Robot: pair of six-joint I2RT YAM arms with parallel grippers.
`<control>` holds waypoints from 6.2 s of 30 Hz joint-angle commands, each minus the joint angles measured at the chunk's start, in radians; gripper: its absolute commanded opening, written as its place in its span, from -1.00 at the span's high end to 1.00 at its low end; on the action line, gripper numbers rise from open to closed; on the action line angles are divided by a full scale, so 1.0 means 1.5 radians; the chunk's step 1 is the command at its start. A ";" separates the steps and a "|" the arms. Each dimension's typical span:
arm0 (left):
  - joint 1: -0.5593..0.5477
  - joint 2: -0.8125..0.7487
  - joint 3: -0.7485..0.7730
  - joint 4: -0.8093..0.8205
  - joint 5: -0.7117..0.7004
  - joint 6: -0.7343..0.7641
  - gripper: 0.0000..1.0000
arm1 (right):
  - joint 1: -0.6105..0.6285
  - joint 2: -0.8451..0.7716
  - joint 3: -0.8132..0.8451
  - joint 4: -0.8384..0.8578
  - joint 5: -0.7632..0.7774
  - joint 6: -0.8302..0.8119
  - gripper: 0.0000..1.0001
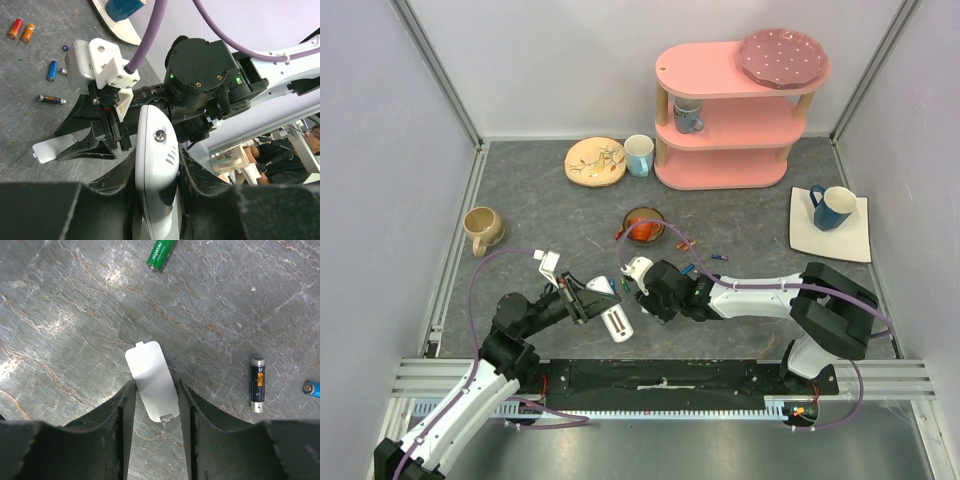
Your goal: Load the batteries into the remote control
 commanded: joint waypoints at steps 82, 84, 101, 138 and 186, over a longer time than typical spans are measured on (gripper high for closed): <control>0.004 0.119 -0.060 0.233 0.033 -0.049 0.96 | -0.331 -0.119 -0.016 -0.044 0.219 0.277 -0.41; 0.004 0.115 -0.057 0.240 0.044 -0.044 0.96 | -0.331 -0.126 -0.027 -0.043 0.230 0.299 -0.44; 0.004 0.123 -0.060 0.248 0.044 -0.045 0.96 | -0.336 -0.170 -0.070 -0.047 0.298 0.337 -0.68; 0.004 0.042 -0.048 0.078 -0.024 -0.017 0.96 | -0.356 0.013 0.008 -0.019 0.237 0.267 -0.15; -0.004 -0.085 -0.095 0.064 -0.027 -0.036 0.96 | -0.366 0.006 0.094 -0.096 -0.090 -0.359 0.60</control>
